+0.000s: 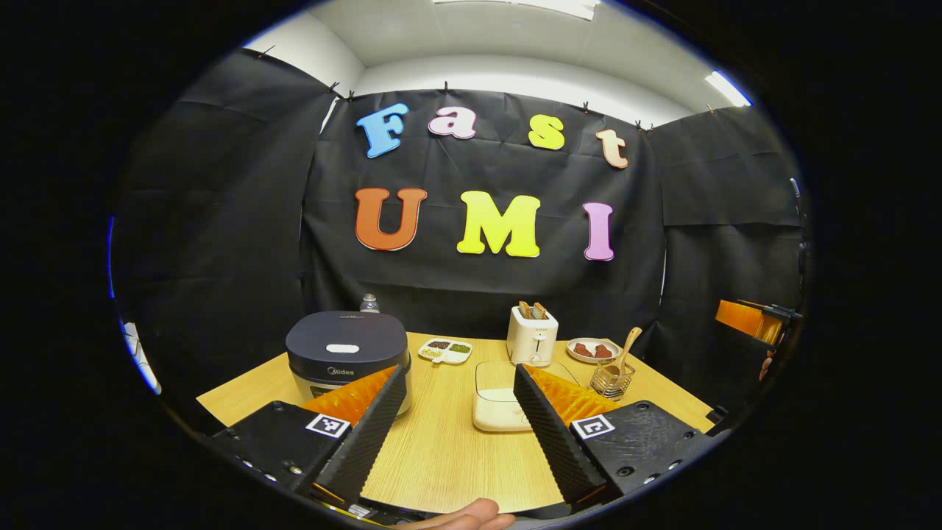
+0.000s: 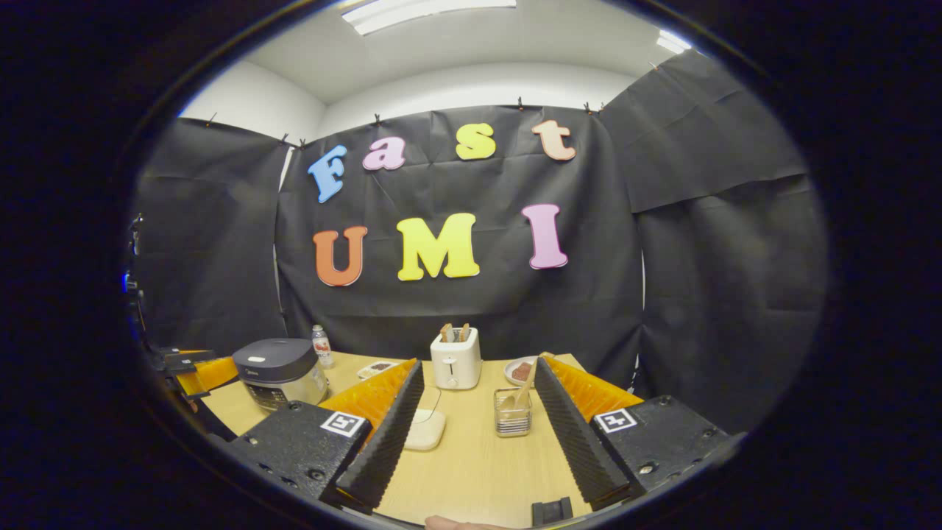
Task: Close the left gripper, press the button to open the rice cooker; take a wooden spoon from the chopstick holder with the right hand, scoop a spoonful of rice and pour it into the rice cooker, then put the wooden spoon back into the chopstick holder.
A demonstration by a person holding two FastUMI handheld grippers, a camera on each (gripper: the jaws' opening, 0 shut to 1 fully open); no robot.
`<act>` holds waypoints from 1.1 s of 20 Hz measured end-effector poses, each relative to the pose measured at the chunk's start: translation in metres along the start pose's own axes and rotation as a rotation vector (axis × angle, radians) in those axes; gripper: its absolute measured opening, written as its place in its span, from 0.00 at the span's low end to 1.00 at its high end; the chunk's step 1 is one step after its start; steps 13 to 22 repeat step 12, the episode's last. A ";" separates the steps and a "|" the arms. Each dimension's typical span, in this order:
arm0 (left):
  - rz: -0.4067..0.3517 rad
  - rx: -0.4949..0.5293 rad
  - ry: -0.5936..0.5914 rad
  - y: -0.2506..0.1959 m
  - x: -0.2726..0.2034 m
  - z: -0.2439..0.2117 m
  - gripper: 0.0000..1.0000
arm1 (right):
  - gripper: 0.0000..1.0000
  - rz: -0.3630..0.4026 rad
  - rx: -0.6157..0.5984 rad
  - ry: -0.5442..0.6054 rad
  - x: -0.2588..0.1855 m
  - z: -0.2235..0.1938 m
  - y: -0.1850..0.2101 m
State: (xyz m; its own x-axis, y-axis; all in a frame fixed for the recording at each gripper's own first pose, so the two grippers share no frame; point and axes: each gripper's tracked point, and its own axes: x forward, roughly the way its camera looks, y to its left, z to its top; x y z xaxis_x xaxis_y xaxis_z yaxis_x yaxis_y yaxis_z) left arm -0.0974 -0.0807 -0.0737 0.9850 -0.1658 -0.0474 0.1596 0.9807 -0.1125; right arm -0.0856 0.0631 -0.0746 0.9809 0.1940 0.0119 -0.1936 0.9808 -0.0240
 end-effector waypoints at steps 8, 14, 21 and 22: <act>-0.026 0.029 -0.030 -0.011 -0.005 0.006 0.94 | 0.98 0.005 -0.011 -0.009 -0.004 0.000 0.002; -0.017 0.040 -0.040 -0.010 -0.005 0.008 0.94 | 0.98 0.006 -0.007 -0.003 -0.003 -0.005 0.000; -0.017 0.040 -0.040 -0.010 -0.005 0.008 0.94 | 0.98 0.006 -0.007 -0.003 -0.003 -0.005 0.000; -0.017 0.040 -0.040 -0.010 -0.005 0.008 0.94 | 0.98 0.006 -0.007 -0.003 -0.003 -0.005 0.000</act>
